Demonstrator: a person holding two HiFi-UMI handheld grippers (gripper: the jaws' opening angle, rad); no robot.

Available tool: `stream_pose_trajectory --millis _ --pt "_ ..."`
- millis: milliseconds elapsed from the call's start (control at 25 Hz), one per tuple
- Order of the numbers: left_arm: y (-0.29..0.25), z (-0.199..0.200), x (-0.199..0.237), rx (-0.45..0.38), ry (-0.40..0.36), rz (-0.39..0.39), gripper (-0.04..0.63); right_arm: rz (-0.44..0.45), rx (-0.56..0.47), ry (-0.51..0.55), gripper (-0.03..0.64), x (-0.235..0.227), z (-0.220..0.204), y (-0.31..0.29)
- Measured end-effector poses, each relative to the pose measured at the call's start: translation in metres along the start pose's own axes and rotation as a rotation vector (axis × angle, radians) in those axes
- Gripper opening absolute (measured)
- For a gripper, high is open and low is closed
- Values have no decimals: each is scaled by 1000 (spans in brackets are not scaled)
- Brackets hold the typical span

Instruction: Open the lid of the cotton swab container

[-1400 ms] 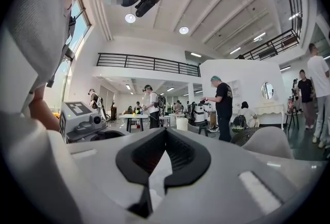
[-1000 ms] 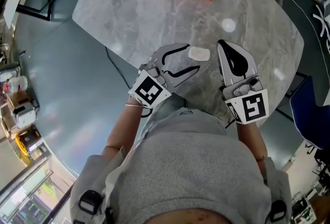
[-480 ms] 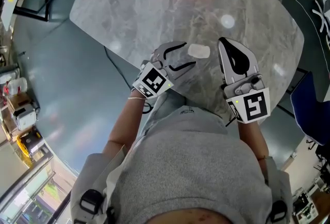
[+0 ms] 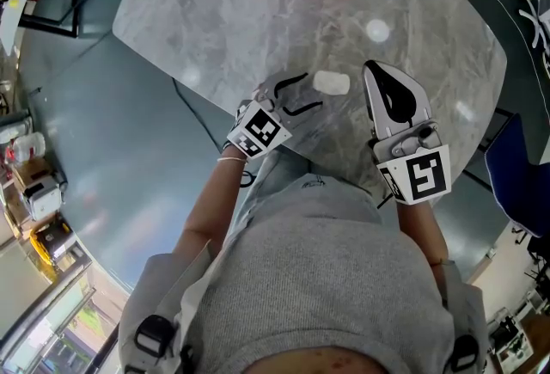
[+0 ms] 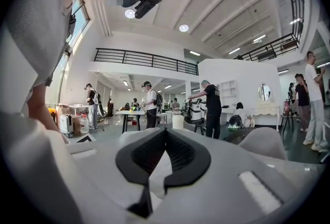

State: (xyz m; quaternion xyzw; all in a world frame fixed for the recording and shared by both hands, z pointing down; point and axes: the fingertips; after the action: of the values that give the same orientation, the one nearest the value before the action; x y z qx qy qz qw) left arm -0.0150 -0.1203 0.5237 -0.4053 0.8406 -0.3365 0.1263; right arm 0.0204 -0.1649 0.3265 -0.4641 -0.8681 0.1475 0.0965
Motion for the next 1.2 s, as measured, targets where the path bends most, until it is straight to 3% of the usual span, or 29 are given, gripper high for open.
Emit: stream_pose_trajectory --millis 280,1200 --pt "-18 -14 -2 33 -30 3 284 4 4 -44 2 -1 -4 0" --pt "-40 9 0 77 -164 -31 316 -20 24 -86 2 -10 -13 2"
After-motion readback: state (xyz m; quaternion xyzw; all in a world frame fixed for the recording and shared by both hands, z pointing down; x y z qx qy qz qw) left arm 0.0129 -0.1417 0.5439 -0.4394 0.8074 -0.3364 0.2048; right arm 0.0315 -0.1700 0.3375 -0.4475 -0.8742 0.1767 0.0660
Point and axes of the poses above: the fingertips, and each gripper's own axes: y backward along the fingers, x to its left, z out of its top, and after that the axes turned 15 degrees about x, right-handed
